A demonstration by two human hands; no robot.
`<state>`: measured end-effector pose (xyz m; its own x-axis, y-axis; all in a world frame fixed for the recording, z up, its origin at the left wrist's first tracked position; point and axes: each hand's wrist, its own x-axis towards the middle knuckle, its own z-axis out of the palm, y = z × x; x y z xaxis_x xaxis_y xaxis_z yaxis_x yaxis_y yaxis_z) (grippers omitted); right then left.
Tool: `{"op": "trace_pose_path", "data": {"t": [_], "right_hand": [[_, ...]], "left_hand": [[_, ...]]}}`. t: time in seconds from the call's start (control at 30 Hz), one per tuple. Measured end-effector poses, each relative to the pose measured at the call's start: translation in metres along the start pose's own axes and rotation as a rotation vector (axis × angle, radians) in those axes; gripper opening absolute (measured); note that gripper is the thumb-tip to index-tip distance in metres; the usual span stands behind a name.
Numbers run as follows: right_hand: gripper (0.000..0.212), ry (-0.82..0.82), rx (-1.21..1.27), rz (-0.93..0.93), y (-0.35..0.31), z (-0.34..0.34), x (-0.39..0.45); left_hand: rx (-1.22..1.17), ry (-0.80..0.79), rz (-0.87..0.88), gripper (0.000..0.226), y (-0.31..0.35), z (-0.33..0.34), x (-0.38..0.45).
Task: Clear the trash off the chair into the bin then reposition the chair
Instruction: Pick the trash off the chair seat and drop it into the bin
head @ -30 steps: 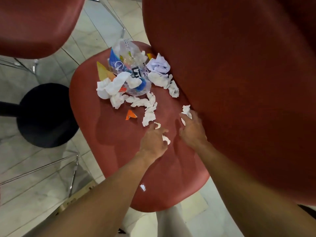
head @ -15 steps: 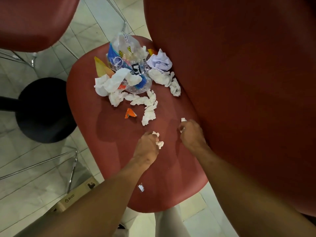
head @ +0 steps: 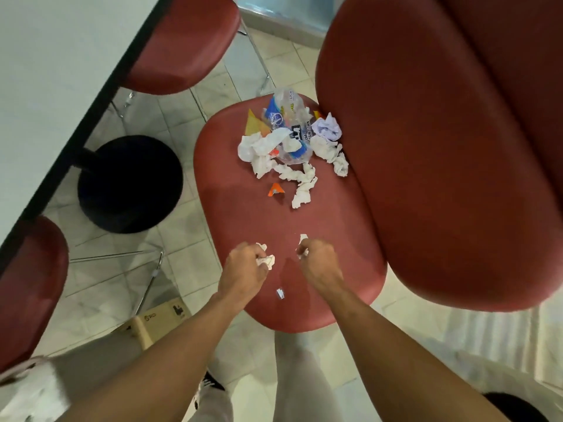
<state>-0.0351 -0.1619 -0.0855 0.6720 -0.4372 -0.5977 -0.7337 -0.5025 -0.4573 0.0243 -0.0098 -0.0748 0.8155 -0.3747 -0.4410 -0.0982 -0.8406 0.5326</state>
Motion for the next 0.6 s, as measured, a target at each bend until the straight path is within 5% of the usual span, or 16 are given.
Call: {"op": "trace_pose_path", "data": {"t": [0.6], "right_hand": [[0.032,-0.106,-0.172,-0.287,-0.138,0.129,-0.158]], "left_hand": [[-0.179,0.277,-0.399,0.019,-0.175,-0.107,-0.175]]}}
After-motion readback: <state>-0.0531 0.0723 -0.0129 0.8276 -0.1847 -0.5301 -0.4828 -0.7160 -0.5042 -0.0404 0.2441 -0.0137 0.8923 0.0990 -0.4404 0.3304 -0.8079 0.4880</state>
